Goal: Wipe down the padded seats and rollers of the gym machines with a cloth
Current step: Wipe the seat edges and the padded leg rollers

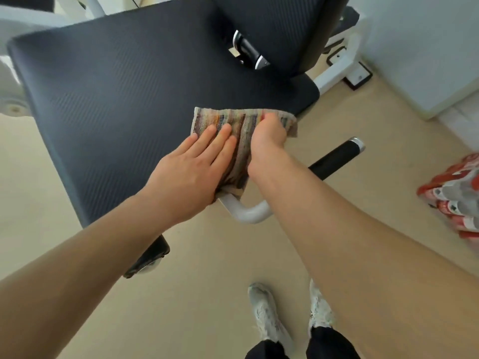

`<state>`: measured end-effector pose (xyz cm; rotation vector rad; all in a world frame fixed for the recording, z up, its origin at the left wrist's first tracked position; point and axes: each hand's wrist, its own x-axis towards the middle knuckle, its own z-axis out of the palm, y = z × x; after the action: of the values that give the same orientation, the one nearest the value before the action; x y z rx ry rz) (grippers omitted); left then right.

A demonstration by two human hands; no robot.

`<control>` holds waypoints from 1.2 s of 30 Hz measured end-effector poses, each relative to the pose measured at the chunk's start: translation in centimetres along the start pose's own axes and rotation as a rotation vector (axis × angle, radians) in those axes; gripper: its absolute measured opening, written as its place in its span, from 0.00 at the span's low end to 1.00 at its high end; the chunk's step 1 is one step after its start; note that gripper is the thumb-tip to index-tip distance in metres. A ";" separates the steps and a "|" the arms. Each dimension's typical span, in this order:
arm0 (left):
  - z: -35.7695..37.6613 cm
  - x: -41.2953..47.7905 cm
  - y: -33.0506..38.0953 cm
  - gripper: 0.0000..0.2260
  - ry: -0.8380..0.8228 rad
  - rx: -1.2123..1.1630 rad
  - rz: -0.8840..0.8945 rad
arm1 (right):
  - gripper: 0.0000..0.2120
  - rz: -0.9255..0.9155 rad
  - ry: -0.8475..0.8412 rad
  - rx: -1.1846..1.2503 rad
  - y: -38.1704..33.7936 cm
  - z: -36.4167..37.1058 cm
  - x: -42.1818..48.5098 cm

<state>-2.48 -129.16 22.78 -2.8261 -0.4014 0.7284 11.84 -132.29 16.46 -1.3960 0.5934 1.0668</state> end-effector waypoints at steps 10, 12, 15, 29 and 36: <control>-1.2 7.8 2.1 0.35 0.049 0.000 0.002 | 0.29 -0.108 0.077 0.059 -1.8 -0.6 3.3; -0.7 4.4 1.1 0.35 0.074 0.016 0.009 | 0.39 -0.103 0.078 0.068 -0.7 0.1 0.8; 0.1 -3.5 -0.9 0.36 0.036 0.015 -0.007 | 0.50 -0.131 0.051 -0.064 2.6 1.7 -5.7; 1.1 -6.6 -1.9 0.39 0.111 0.032 0.032 | 0.47 -0.392 0.002 0.191 9.8 3.2 -8.8; 6.0 -17.9 -2.1 0.31 0.393 -0.053 -0.055 | 0.31 -0.454 -0.519 0.213 21.6 2.2 -15.3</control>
<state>-21.02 -131.95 26.08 -2.8981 -0.4316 0.1436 -14.15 -137.09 19.42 -0.9486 0.0028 0.9114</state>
